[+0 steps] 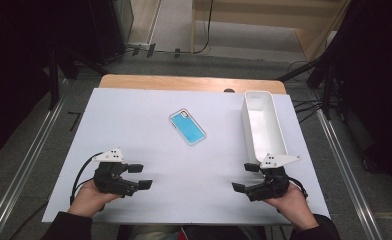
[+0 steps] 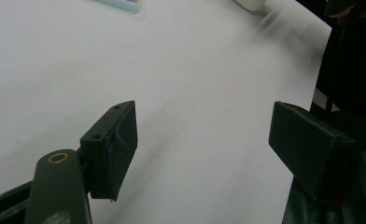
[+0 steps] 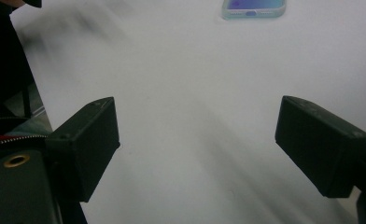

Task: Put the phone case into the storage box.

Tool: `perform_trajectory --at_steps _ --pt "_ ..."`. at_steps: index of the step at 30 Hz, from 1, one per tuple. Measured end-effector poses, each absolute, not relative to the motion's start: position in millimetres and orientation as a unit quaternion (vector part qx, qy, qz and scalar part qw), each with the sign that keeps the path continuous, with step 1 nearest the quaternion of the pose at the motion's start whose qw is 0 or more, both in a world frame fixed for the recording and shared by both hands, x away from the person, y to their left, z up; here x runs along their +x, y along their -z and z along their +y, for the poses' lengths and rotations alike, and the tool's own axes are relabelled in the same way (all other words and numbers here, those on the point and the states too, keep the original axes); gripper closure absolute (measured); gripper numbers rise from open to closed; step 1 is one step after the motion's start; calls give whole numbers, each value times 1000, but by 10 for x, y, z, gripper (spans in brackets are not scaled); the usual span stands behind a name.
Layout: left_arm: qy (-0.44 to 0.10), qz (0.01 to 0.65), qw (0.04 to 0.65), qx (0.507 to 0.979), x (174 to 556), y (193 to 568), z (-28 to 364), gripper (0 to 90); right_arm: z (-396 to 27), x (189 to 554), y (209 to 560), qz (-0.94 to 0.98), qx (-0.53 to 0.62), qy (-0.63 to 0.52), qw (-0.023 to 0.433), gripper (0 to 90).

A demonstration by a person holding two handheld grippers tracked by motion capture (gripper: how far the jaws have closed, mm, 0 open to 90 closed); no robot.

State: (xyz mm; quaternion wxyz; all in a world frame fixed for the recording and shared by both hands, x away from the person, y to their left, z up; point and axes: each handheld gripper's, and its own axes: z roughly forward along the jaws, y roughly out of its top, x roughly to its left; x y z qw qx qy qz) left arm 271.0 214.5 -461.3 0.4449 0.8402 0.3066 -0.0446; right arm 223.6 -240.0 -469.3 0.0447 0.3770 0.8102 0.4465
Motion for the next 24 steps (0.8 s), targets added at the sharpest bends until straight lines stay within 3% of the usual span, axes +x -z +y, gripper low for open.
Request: perform_trajectory --at_steps 24 --pt "45 310 443 840 2712 4611 2150 235 -2388 2240 4702 810 376 -449 34 123"
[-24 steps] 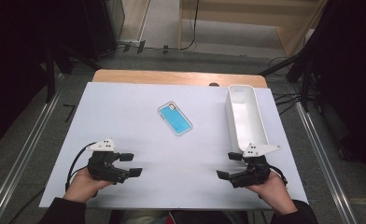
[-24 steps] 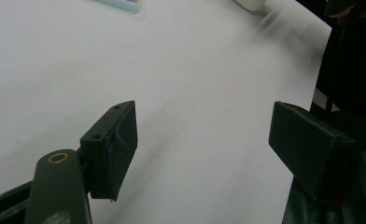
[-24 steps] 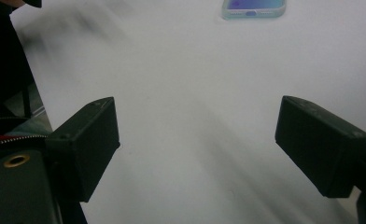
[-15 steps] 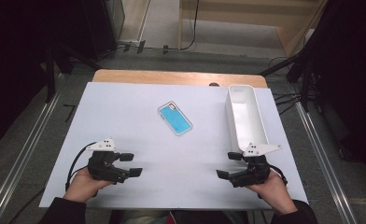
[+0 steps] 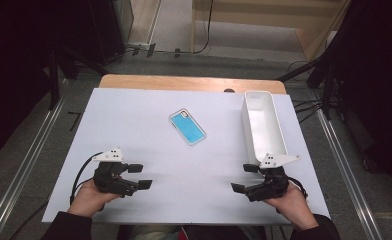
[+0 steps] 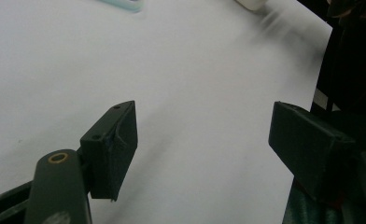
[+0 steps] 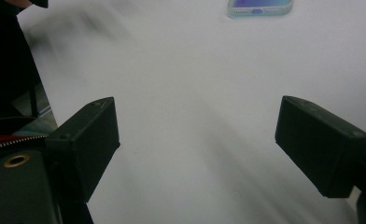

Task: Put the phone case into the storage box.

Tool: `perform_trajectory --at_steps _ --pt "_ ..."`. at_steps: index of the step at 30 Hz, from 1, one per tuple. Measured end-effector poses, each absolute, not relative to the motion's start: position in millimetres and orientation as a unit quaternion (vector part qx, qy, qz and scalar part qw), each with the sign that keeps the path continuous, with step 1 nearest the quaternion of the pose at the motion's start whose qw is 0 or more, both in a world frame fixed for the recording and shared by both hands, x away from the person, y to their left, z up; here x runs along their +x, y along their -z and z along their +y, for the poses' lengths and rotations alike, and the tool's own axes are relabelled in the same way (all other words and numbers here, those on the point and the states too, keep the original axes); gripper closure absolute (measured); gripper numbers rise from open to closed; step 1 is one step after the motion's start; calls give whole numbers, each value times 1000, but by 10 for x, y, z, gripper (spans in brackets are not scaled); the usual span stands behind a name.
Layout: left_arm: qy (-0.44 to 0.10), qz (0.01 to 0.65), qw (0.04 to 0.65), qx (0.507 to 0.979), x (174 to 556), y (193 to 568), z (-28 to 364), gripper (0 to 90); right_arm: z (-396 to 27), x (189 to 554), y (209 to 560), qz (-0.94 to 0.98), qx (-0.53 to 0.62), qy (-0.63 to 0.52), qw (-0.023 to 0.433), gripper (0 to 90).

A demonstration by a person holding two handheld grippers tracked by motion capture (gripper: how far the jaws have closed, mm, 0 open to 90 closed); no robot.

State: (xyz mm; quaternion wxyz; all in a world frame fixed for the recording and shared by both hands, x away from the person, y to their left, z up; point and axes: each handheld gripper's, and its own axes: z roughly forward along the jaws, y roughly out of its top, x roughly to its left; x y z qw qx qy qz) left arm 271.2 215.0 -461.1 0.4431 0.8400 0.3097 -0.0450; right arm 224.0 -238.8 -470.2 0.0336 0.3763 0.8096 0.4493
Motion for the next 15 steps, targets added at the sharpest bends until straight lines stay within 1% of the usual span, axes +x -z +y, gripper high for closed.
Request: perform_trajectory --at_steps 15 --pt "45 310 443 840 2711 4611 2151 235 -2382 2240 4704 813 378 -442 25 123"
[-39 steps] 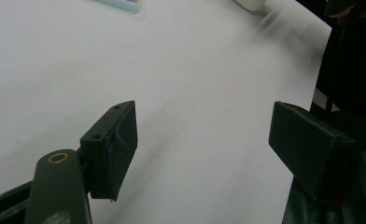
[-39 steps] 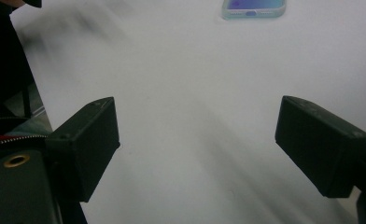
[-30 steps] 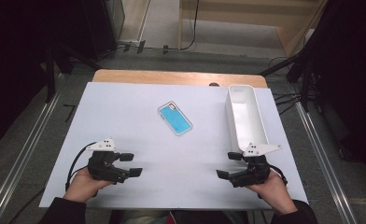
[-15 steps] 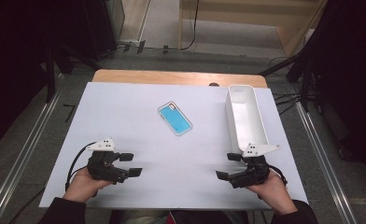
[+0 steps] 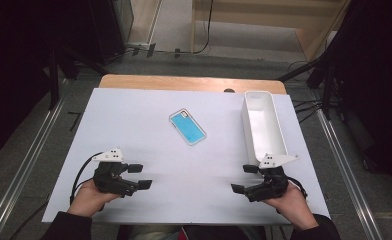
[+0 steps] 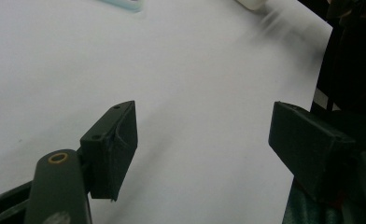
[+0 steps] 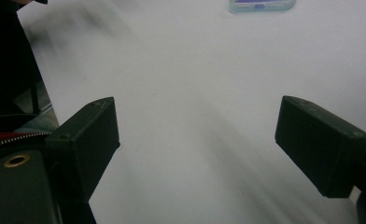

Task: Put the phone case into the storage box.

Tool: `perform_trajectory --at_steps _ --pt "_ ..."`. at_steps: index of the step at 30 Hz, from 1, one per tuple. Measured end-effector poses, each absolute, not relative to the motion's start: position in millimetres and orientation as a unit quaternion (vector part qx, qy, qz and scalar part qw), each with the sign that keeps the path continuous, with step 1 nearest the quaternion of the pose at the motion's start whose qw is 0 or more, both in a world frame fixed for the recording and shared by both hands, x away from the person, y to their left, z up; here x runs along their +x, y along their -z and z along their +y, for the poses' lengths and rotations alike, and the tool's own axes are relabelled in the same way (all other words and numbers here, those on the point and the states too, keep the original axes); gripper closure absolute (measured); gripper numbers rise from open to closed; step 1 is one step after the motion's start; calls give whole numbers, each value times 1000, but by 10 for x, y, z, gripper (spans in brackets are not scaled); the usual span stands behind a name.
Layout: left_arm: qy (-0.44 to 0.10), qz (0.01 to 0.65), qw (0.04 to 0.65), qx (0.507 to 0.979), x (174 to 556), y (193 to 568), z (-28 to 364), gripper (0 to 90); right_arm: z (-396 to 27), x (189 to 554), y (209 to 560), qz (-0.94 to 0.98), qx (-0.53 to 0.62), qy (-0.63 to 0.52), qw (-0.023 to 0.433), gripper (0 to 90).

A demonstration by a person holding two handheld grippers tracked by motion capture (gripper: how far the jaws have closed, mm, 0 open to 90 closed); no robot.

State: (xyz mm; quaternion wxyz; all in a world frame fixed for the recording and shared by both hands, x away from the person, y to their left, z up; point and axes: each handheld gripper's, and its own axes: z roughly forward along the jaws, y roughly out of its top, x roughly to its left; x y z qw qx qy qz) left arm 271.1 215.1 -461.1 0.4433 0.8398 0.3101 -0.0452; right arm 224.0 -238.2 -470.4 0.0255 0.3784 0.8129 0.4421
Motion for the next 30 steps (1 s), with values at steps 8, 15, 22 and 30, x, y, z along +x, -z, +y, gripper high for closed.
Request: perform_trajectory --at_steps 8,15,22,30 --pt "42 309 442 841 2727 4611 2166 235 -2309 2264 4655 814 367 -448 30 123" --pt "41 308 442 841 2728 4612 2169 235 -2169 2290 4609 815 363 -451 24 123" --pt "42 309 443 841 2726 4611 2169 235 -2101 2307 4589 816 358 -453 21 123" --pt "43 308 443 841 2727 4611 2170 235 -2028 2338 4573 816 361 -451 18 123"
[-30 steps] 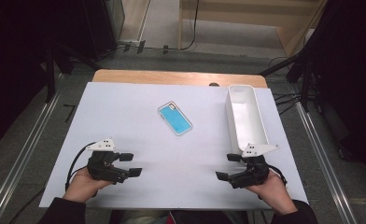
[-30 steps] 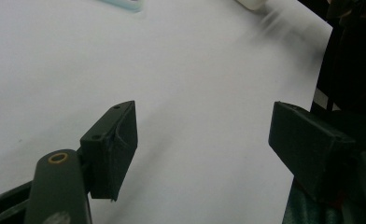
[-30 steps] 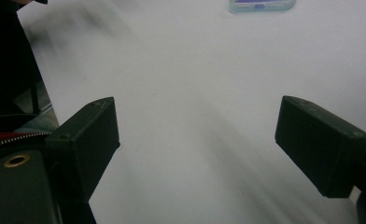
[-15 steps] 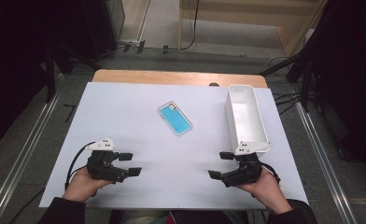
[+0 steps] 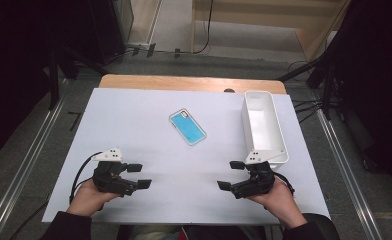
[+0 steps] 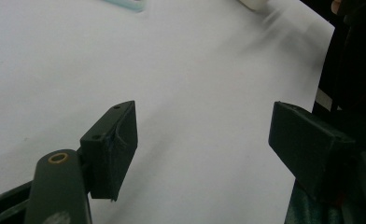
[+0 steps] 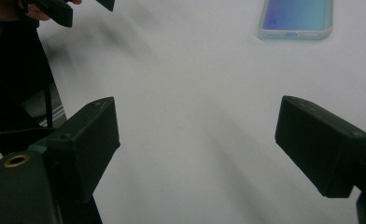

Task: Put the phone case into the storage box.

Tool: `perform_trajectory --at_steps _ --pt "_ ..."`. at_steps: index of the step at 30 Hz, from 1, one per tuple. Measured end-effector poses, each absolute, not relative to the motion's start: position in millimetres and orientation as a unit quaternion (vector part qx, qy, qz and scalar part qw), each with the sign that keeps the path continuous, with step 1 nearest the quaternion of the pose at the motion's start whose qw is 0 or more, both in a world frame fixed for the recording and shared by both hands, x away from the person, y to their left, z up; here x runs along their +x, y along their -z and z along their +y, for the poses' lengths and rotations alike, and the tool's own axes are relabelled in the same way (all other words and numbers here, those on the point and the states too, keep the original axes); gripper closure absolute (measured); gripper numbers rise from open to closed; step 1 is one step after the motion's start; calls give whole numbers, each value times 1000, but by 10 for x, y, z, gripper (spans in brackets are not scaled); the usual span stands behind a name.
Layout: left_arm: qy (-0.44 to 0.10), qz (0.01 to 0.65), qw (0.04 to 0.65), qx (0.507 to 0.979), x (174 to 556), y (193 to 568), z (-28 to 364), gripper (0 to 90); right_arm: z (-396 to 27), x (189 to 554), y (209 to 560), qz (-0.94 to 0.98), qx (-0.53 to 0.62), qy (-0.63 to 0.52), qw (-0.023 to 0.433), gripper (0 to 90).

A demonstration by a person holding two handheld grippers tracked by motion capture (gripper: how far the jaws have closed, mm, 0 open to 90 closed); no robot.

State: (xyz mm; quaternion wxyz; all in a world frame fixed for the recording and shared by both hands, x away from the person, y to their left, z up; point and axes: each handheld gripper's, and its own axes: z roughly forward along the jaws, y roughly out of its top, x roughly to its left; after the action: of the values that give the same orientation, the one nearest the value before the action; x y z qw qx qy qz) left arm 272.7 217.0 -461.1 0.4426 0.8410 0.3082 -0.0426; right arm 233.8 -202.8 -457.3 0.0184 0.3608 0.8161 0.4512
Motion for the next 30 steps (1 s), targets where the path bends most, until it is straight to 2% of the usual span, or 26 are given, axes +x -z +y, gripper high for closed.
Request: perform_trajectory --at_steps 30 --pt "45 306 440 843 2727 4611 2172 235 -1770 2560 4503 821 363 -441 21 123"
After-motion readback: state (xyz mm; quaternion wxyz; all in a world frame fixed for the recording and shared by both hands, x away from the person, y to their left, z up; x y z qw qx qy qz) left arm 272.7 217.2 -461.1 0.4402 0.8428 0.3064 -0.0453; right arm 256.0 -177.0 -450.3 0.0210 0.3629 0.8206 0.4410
